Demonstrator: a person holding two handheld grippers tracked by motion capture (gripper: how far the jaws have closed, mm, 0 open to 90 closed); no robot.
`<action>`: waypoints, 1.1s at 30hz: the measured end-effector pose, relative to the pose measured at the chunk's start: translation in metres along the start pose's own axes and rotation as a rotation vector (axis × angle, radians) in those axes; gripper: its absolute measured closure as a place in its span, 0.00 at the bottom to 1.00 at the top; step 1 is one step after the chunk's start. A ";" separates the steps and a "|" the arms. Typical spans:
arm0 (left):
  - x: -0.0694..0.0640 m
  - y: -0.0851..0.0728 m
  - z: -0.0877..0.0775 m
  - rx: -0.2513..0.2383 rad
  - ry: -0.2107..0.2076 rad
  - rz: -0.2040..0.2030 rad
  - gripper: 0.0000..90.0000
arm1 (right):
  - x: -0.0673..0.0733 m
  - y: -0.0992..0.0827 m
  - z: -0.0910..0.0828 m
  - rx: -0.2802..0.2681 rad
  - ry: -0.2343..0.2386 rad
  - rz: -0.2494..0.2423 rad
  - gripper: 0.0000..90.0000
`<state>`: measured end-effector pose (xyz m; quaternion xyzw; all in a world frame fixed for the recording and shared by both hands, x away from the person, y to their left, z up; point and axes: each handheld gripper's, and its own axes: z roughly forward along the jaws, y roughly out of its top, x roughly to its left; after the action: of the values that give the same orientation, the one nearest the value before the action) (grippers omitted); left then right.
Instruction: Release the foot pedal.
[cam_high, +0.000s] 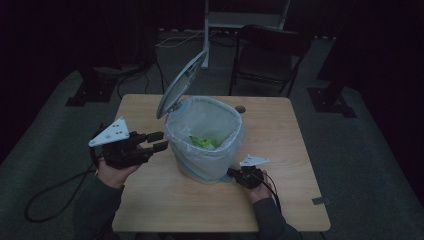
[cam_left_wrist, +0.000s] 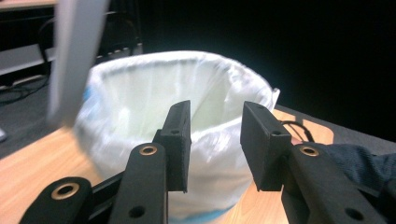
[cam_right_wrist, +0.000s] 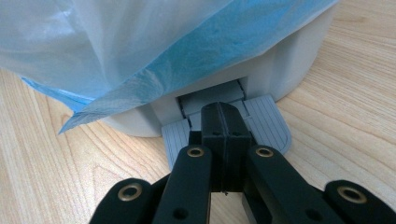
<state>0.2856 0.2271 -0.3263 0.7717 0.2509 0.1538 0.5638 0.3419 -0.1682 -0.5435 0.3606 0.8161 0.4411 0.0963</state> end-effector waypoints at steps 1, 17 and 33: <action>0.002 -0.003 -0.002 0.001 0.013 -0.007 0.69 | 0.000 0.000 0.000 0.000 -0.001 0.001 1.00; 0.048 -0.081 0.009 0.039 0.218 -0.167 0.63 | 0.002 0.000 0.000 0.000 -0.013 -0.005 1.00; 0.053 -0.114 0.038 0.119 0.232 -0.207 0.62 | 0.004 0.002 0.000 -0.005 -0.021 -0.017 1.00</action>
<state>0.3250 0.2539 -0.4490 0.7508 0.4011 0.1677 0.4973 0.3402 -0.1647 -0.5412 0.3578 0.8171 0.4387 0.1094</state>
